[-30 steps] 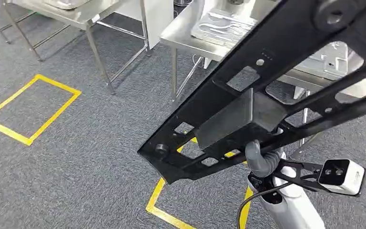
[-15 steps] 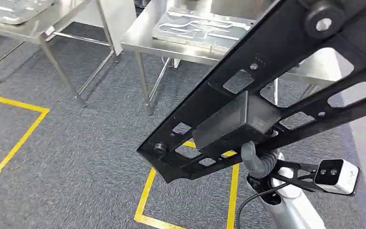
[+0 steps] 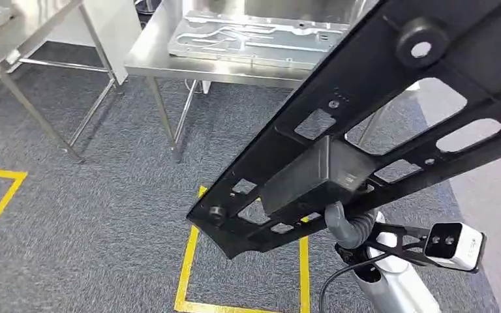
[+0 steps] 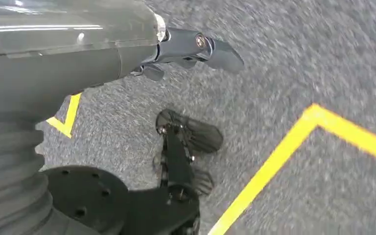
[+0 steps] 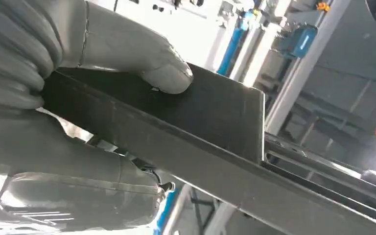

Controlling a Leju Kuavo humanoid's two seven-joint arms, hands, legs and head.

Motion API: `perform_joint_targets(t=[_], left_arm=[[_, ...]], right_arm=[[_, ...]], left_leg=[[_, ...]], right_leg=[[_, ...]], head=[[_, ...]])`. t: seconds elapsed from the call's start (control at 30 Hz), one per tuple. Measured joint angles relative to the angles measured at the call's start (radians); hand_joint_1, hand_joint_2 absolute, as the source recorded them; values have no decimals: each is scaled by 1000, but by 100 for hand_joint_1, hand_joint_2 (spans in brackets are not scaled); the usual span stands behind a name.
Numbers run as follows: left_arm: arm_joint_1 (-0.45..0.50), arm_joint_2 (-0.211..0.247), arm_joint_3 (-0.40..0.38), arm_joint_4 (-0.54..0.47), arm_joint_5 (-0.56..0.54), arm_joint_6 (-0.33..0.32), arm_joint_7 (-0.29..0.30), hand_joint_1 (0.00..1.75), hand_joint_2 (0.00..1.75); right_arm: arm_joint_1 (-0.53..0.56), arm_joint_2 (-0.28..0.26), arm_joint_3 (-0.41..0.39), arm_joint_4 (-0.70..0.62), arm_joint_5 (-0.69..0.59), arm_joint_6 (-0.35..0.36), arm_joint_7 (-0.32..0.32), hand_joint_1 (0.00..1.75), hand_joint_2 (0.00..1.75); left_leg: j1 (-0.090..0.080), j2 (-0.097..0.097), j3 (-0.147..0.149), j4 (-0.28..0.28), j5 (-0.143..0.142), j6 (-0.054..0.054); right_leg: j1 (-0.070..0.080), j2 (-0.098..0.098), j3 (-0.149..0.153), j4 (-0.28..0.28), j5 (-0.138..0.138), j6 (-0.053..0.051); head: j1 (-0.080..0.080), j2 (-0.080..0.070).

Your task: Take the parts from the cabinet and place them on the table.

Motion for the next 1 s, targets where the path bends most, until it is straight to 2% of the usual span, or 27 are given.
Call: perform_joint_targets(t=[0.03,0.07,0.23,0.27,0.3,0.33,0.37,0.4,0.43,0.47,0.53,0.57,0.6,0.67,0.7,0.73,0.77,0.8,0.83,0.87,0.9,0.93,0.97,1.0], left_arm=[[0,0,0,0,0,0,0,0,175],[-1,0,0,0,0,0,0,0,175],[-1,0,0,0,0,0,0,0,175],[-3,0,0,0,0,0,0,0,175],[-3,0,0,0,-1,0,0,0,175],[-1,1,0,0,-3,-3,-3,0,175],[2,1,0,0,-3,-5,-3,0,175],[5,1,0,0,-3,-5,-3,0,175],[7,1,0,0,-3,-6,-4,0,175],[6,2,0,0,-3,-7,-5,0,175],[3,4,0,0,-3,-10,-9,0,175],[2,5,0,0,-3,-14,-11,0,175],[0,5,0,0,-3,-18,-13,0,175],[1,5,0,0,-3,-23,-16,0,175],[1,5,0,0,-3,-24,-17,0,175],[-1,5,0,0,-3,-26,-19,0,175],[-1,5,0,0,-3,-27,-22,0,175],[0,6,0,0,-3,-27,-23,0,175],[2,7,0,0,-3,-29,-24,0,175],[3,8,0,0,-3,-30,-25,0,175],[4,10,0,0,-3,-31,-26,0,175],[5,11,0,0,-3,-32,-27,0,175],[5,11,0,0,-3,-34,-29,0,175],[5,11,0,0,-3,-35,-30,0,175]], right_arm=[[0,0,0,0,1,0,-1,175,175],[1,0,-1,0,1,0,-2,175,175],[1,0,-1,0,1,0,-3,175,175],[4,-1,-5,0,1,0,-5,175,175],[6,-1,-8,0,2,0,-8,175,175],[12,-4,-8,4,2,3,-16,175,175],[15,-4,-9,6,4,4,-17,175,175],[19,-4,-10,8,8,4,-19,175,175],[22,-4,-11,10,12,3,-19,175,175],[25,-4,-13,12,16,3,-20,175,175],[29,-4,-16,13,25,-2,-21,175,175],[29,-4,-18,13,26,-2,-21,175,175],[30,-4,-21,13,27,-2,-21,175,175],[32,-4,-25,13,29,-1,-22,175,175],[34,-4,-28,13,30,-1,-22,175,175],[36,-4,-33,12,30,-1,-22,175,175],[35,-4,-38,10,30,-2,-22,175,175],[35,-2,-39,10,31,-2,-22,175,175],[38,-2,-39,10,31,-2,-22,175,175],[40,-2,-40,10,31,-2,-22,175,175],[43,-2,-41,10,31,-2,-22,175,175],[44,-2,-42,10,31,-3,-22,175,175],[44,-2,-44,10,32,-3,-22,175,175],[44,-2,-46,8,33,-3,-22,175,175]], left_leg=[[1,8,1,0,-2,-4],[2,17,3,0,-4,-8],[3,20,4,-1,-5,-10],[2,36,10,-4,-7,-17],[2,33,11,-1,-13,-23],[10,-61,-88,216,-129,-36],[10,-62,-129,296,-156,-38],[10,-62,-152,332,-154,-40],[10,-62,-152,320,-131,-39],[11,-63,-131,261,-87,-38],[13,-70,-55,81,11,-34],[13,-86,-35,26,16,-29],[12,-88,-31,20,14,-16],[8,-87,-35,21,14,-4],[8,-85,-34,17,18,2],[13,-81,-29,8,23,11],[12,-80,-27,5,21,16],[12,-78,-26,6,20,19],[9,-75,-26,6,18,21],[8,-72,-26,6,16,23],[8,-70,-25,7,14,22],[8,-68,-21,7,11,22],[8,-66,-15,7,7,19],[8,-65,-7,7,2,18]], right_leg=[[-1,17,-3,-4,5,-4],[1,26,-5,-2,3,-7],[1,30,-5,-2,3,-8],[2,47,-5,-6,5,-14],[-8,56,1,-14,10,-21],[-10,89,5,-19,11,-31],[-9,101,5,-17,10,-32],[-9,113,5,-16,10,-33],[-9,121,6,-14,9,-33],[-9,128,8,-12,7,-33],[-10,143,13,-7,1,-26],[-5,147,12,-1,-4,-20],[-4,153,8,3,-6,-15],[-10,153,5,0,-4,-4],[-7,154,5,-1,-5,3],[-8,142,4,7,-11,6],[-9,114,-8,38,-33,10],[-10,100,-39,101,-68,14],[-13,95,-86,195,-110,18],[-16,93,-129,274,-139,21],[-18,93,-157,323,-144,23],[-20,92,-160,320,-127,24],[-20,90,-137,269,-88,23],[-20,87,-92,179,-38,20]], head=[[0,0],[0,0],[0,0],[0,0],[0,0],[0,0],[0,0],[0,0],[0,0],[0,0],[0,0],[0,0],[0,0],[0,0],[0,0],[0,0],[0,0],[0,0],[0,0],[0,0],[0,0],[0,0],[0,0],[0,0]])
